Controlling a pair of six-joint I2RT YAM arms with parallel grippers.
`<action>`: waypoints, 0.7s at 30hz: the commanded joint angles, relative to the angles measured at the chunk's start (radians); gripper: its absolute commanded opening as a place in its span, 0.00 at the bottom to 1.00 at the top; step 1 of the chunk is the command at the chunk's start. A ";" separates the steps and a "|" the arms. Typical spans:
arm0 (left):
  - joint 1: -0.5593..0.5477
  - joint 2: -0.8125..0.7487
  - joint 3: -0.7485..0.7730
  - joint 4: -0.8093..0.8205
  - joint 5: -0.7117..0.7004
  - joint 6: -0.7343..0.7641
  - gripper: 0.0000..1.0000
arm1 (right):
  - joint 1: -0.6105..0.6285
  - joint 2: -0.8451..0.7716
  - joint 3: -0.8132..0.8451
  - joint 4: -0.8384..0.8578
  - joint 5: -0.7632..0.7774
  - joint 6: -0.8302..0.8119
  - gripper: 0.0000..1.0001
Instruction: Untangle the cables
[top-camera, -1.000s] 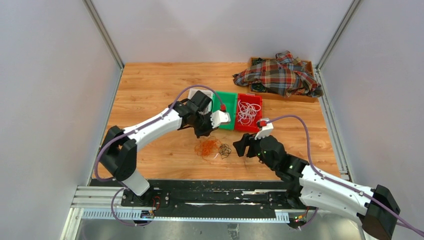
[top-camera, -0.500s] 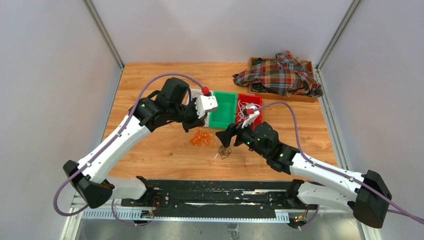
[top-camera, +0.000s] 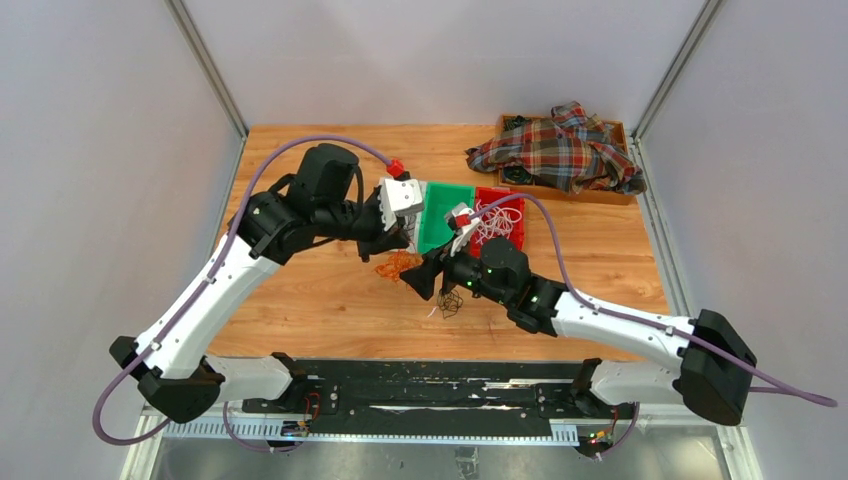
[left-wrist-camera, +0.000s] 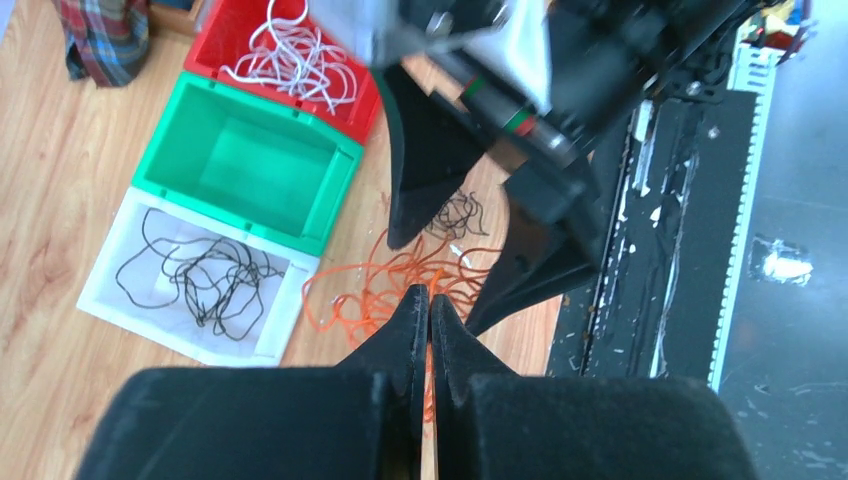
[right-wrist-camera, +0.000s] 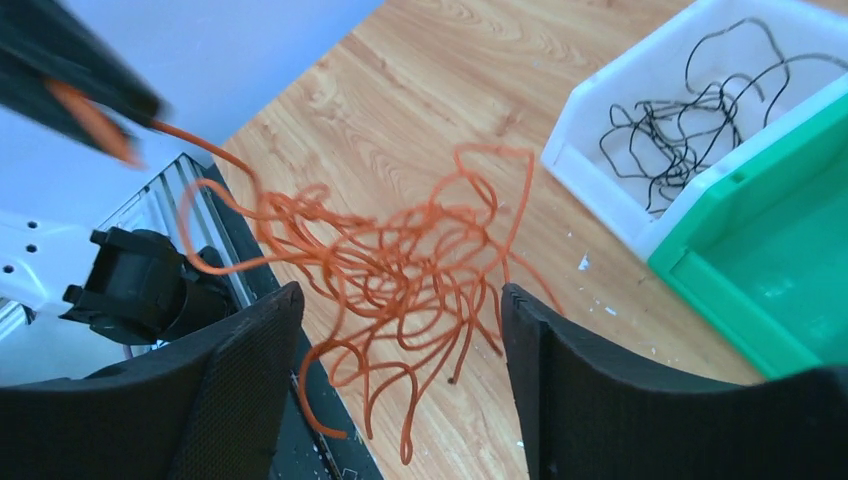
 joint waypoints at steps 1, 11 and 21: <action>-0.004 -0.020 0.073 -0.008 0.078 -0.041 0.00 | 0.015 0.041 -0.015 0.053 0.049 0.049 0.69; -0.005 -0.027 0.220 -0.024 0.109 -0.071 0.01 | 0.014 0.084 -0.101 0.048 0.175 0.089 0.45; -0.004 -0.055 0.241 -0.024 0.046 -0.043 0.00 | 0.014 -0.015 -0.176 0.025 0.220 0.110 0.54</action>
